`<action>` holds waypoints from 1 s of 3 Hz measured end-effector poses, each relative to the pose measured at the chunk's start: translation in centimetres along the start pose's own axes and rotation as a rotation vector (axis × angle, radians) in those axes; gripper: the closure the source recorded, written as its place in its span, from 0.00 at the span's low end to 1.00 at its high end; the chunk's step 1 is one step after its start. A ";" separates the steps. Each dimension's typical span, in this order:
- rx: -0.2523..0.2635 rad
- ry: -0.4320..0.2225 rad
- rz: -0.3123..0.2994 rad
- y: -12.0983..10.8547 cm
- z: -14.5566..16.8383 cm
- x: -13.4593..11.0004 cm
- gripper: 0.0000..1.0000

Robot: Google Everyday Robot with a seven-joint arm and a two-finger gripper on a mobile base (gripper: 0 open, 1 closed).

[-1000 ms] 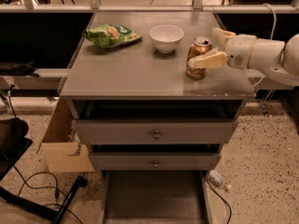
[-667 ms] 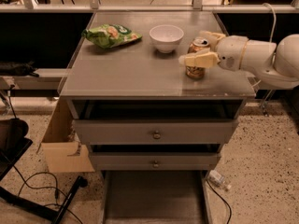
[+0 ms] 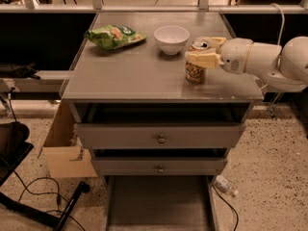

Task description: Place orange can into bottom drawer

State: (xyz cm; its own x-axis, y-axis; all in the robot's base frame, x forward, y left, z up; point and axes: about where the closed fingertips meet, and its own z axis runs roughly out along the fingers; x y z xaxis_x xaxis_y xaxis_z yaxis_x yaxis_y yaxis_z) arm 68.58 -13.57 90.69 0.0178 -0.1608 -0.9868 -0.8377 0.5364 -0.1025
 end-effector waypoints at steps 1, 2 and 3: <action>0.000 0.000 0.000 0.0 0.0 0.0 0.89; 0.001 0.004 -0.011 0.0 0.1 -0.6 1.00; -0.011 -0.003 -0.037 2.4 -1.8 -2.3 1.00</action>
Offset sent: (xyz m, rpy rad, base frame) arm 0.0005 -0.0037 0.0154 -0.0255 -0.0183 -0.0115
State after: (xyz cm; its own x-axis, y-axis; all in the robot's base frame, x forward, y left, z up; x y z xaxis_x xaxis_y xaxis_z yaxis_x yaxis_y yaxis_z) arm 65.56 -13.42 92.92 0.0503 -0.1778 -0.9828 -0.8424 0.5210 -0.1374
